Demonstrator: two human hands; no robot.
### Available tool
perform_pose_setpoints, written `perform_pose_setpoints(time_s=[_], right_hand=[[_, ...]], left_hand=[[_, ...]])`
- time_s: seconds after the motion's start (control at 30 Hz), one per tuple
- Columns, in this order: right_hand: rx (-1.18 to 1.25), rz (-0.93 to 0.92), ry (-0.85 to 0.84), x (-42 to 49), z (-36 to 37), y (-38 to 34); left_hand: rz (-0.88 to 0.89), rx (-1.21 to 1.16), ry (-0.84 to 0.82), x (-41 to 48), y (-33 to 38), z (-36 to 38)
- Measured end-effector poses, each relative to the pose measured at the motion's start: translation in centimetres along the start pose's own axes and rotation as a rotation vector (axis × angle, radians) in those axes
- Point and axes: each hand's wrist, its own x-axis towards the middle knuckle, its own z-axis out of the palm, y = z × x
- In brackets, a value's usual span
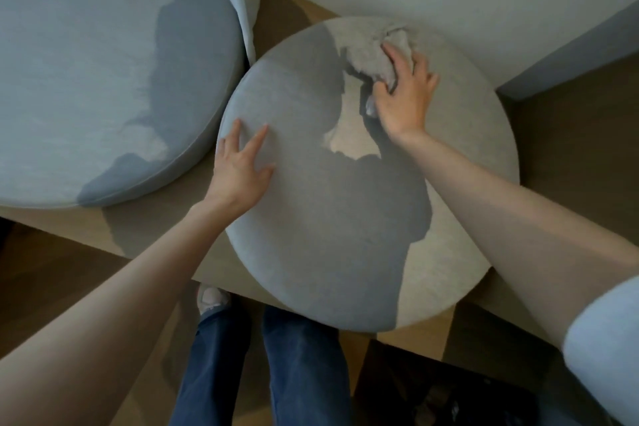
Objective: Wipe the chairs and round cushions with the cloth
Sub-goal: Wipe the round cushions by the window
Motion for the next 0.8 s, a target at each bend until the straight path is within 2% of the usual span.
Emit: perform_pose_setpoints(time_s=[0.1,0.27,0.33,0.4,0.5,0.67,0.8], right_hand=[[-0.088,0.092,-0.032,4.7,0.5,0.3],[-0.150,0.098,-0.144,8.1,1.8,-0.6],[-0.148,0.037,-0.158,7.8,2.3,-1.0],[-0.133,-0.118,-0.198,6.8,2.6,-1.4],[-0.075,-0.316,-0.361,2.3,2.3,-1.5],[0.103,-0.530,-0.593,-13.1,0.6,0.4],[0.080,-0.705,-0.743,-22.3,-1.0,2.3]], left_hand=[[-0.058,0.002,-0.002,1.4,0.1,-0.6],[-0.038,0.058,0.003,1.8,-0.1,-0.9],[-0.059,0.052,-0.009,1.7,0.0,-0.7],[-0.084,0.047,-0.013,1.7,0.1,-0.6],[-0.102,0.079,-0.002,1.7,-0.1,-0.6],[-0.052,0.159,-0.036,1.0,-1.3,-0.8],[-0.024,0.155,-0.053,0.8,-1.8,-0.9]])
